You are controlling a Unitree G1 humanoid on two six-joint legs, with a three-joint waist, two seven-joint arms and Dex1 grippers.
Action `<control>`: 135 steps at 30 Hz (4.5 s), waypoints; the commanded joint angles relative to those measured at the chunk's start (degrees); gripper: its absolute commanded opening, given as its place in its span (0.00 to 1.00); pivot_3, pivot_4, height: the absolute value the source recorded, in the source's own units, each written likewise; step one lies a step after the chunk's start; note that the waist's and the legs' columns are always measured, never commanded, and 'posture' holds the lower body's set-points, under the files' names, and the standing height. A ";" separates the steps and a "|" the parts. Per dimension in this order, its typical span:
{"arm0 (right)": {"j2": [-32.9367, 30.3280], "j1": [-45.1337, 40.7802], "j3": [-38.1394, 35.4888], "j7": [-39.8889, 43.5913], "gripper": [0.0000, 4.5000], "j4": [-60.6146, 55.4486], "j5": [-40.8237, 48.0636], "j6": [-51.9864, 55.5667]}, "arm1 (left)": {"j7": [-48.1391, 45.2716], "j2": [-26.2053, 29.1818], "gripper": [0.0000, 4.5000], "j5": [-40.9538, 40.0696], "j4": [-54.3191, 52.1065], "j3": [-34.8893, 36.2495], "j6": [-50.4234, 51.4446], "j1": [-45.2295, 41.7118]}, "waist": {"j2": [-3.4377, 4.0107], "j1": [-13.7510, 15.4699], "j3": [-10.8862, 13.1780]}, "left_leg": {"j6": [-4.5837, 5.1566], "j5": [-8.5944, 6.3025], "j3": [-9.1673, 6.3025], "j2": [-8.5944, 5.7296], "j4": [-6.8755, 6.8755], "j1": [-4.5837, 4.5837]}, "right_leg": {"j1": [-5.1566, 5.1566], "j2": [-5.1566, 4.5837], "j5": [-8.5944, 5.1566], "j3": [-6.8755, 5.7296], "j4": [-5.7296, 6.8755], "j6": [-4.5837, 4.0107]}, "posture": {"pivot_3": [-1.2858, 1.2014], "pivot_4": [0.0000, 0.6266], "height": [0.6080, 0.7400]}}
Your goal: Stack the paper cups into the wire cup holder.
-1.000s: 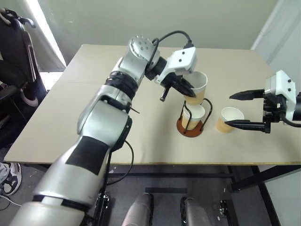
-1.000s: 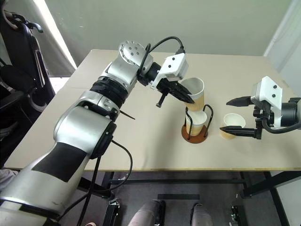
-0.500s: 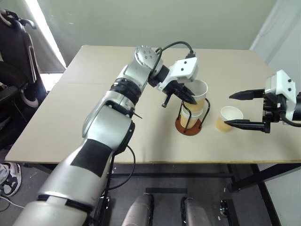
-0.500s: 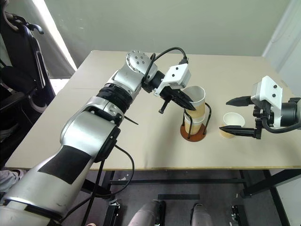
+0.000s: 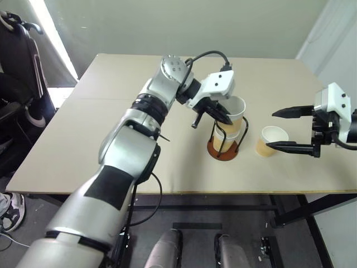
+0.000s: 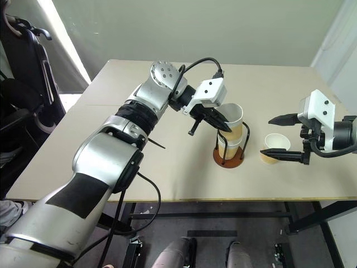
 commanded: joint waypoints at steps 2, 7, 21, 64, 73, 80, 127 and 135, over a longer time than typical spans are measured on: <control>-0.35 -0.29 -1.70 -0.27 1.00 -0.69 0.49 -0.52 | -1.32 -0.22 0.14 0.21 -1.68 1.36 0.34 -0.48 | 0.00 0.00 0.00 | -0.02 -0.01 0.00 0.00 0.00 0.00 | 0.00 0.00 0.00 0.01 0.00 0.00 | 0.52 0.24 1.00; -0.41 -0.13 -1.74 -0.29 1.00 -0.69 0.41 -0.53 | -1.98 -0.08 0.54 0.48 -1.76 1.40 0.40 -0.49 | 0.00 0.00 0.00 | -0.03 -0.02 0.00 0.00 0.00 0.00 | 0.00 0.00 0.00 0.01 -0.01 0.00 | 0.52 0.24 1.00; -0.18 -0.17 -1.62 -1.28 1.00 0.20 -1.07 -1.87 | 0.35 0.00 0.99 -1.09 -1.48 4.64 2.17 -1.37 | 0.00 0.00 0.00 | -0.11 -0.07 0.00 0.00 -0.01 0.00 | -0.01 0.00 -0.01 0.02 -0.02 0.01 | 0.52 0.24 1.00; 7.00 -17.00 23.34 13.27 0.01 30.14 -32.25 -22.09 | -1.18 18.39 1.00 -9.06 -16.30 13.65 22.22 9.75 | 0.07 -0.80 0.02 | 0.18 0.09 0.05 0.04 -0.23 0.03 | -0.23 0.02 0.34 -0.04 0.02 -0.82 | 0.52 0.24 1.00; 4.89 -17.83 20.32 13.96 0.01 22.78 -29.15 -14.48 | -1.26 18.62 1.00 -9.10 -16.97 12.92 21.35 11.18 | 0.07 -0.81 0.02 | 0.03 0.02 0.05 0.06 -0.24 0.03 | -0.25 0.01 0.32 -0.02 0.02 -0.90 | 0.52 0.24 1.00; 5.71 -26.89 18.76 11.71 0.01 21.56 -29.17 -12.08 | -1.15 18.53 1.00 -9.17 -17.86 12.69 21.54 12.33 | 0.09 -0.97 0.02 | 0.00 0.06 0.09 0.08 -0.27 0.04 | -0.34 0.03 0.38 -0.01 0.05 -0.99 | 0.52 0.24 1.00; 20.64 -31.68 26.00 8.10 0.54 14.89 -26.99 -3.06 | 0.06 18.46 1.00 -9.93 -21.58 12.17 22.99 15.35 | 0.10 -1.32 0.02 | 0.26 0.68 0.08 0.15 -0.79 0.05 | -0.62 0.02 0.48 -0.12 0.10 -1.30 | 0.52 0.24 1.00; 28.51 -38.19 8.35 -10.62 0.61 24.37 -18.62 8.97 | 3.86 18.47 1.00 -10.64 -21.88 13.55 24.89 16.39 | 0.09 -1.19 0.02 | 0.16 0.80 0.05 0.11 -0.89 0.05 | -0.69 0.03 0.60 -0.09 0.10 -1.48 | 0.52 0.24 1.00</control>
